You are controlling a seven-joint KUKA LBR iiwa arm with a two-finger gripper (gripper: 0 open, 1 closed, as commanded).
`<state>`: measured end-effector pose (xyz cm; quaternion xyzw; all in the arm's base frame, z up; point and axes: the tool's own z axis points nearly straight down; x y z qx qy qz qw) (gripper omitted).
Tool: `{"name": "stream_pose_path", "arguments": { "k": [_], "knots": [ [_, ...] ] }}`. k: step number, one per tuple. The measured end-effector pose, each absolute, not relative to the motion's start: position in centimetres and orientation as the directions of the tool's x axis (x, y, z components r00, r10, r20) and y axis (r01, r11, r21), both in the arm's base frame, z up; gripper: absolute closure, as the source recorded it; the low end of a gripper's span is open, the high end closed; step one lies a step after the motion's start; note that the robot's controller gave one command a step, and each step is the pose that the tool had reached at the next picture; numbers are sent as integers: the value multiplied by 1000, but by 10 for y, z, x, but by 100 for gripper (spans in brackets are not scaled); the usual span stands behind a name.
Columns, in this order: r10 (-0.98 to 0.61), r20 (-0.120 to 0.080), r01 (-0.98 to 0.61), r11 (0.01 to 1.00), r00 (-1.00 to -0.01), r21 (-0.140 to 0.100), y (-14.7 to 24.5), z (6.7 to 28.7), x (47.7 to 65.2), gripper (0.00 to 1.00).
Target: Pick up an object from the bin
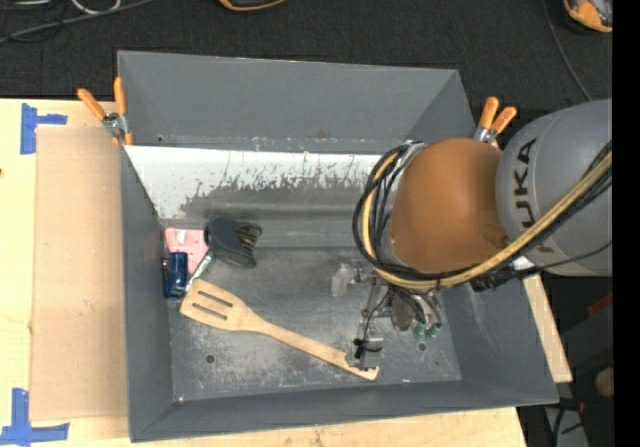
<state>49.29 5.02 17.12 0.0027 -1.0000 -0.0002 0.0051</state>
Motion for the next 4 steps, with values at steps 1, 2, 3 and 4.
{"name": "stream_pose_path", "arguments": {
  "k": [1,2,3,4],
  "knots": [
    [-3,2,-3,1000,-1000,1,50,175,495,0],
    [-59,3,-59,998,-998,1,64,144,485,0],
    [-247,-1,-247,969,-969,0,81,100,472,0],
    [-227,-23,-228,974,-974,0,76,72,477,0]
  ]
}}
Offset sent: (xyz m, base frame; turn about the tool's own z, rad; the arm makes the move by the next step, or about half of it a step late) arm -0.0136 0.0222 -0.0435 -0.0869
